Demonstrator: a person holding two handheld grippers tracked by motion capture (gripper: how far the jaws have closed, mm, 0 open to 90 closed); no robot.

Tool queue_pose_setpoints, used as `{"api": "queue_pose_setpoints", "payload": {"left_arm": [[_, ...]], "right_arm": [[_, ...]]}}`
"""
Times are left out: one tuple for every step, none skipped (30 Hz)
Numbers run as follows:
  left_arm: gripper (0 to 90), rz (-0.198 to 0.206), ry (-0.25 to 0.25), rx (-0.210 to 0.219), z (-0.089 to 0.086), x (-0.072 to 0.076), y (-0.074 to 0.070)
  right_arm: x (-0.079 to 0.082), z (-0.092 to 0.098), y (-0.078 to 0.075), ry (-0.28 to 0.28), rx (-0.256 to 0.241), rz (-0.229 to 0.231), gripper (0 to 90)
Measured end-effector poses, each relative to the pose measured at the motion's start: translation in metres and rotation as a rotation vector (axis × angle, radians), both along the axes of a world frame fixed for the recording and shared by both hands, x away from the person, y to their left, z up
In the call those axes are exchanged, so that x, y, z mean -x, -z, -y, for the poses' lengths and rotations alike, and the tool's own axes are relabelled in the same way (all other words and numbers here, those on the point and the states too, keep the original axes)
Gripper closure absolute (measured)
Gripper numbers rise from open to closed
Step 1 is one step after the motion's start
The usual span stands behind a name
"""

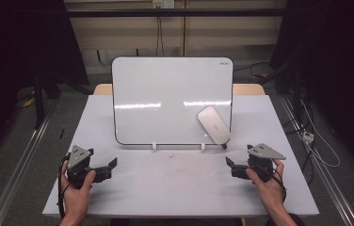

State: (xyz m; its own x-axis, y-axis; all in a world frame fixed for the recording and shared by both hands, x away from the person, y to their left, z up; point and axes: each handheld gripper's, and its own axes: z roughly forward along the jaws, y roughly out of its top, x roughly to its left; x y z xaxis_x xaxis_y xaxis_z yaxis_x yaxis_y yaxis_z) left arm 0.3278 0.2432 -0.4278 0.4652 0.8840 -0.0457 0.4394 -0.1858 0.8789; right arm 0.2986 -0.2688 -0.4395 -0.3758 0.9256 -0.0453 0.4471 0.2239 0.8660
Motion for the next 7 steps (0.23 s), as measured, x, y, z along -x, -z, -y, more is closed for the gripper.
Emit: {"api": "queue_pose_setpoints", "payload": {"left_arm": [[5.0, -0.002, 0.000, 0.006, 0.0001, -0.0001, 0.0000], [5.0, -0.002, 0.002, 0.005, 0.0000, -0.0002, 0.0000], [5.0, -0.002, 0.002, 0.004, 0.0001, -0.0003, 0.0001], [5.0, -0.003, 0.001, 0.004, 0.0000, -0.0004, 0.0003], [5.0, -0.005, 0.002, 0.002, -0.0004, -0.0006, 0.0004], [5.0, -0.006, 0.002, 0.003, -0.0007, -0.0006, 0.0002], [5.0, -0.001, -0.001, 0.006, -0.0006, -0.0007, -0.0001]], "right_arm": [[-0.0001, 0.0002, 0.0006, 0.001, 0.003, -0.003, 8.7], [-0.0007, 0.0005, 0.0008, 0.004, -0.003, -0.002, 8.7], [-0.0014, 0.0008, 0.0007, 0.008, -0.006, 0.002, 8.9], [-0.0021, 0.0005, 0.0005, 0.011, -0.006, 0.006, 9.2], [-0.0023, -0.0003, 0.0003, 0.010, -0.010, 0.003, 9.2], [-0.0025, -0.0009, 0.0004, 0.009, -0.010, 0.004, 9.2], [-0.0027, -0.0015, 0.0004, 0.006, -0.010, 0.006, 9.1]]}}
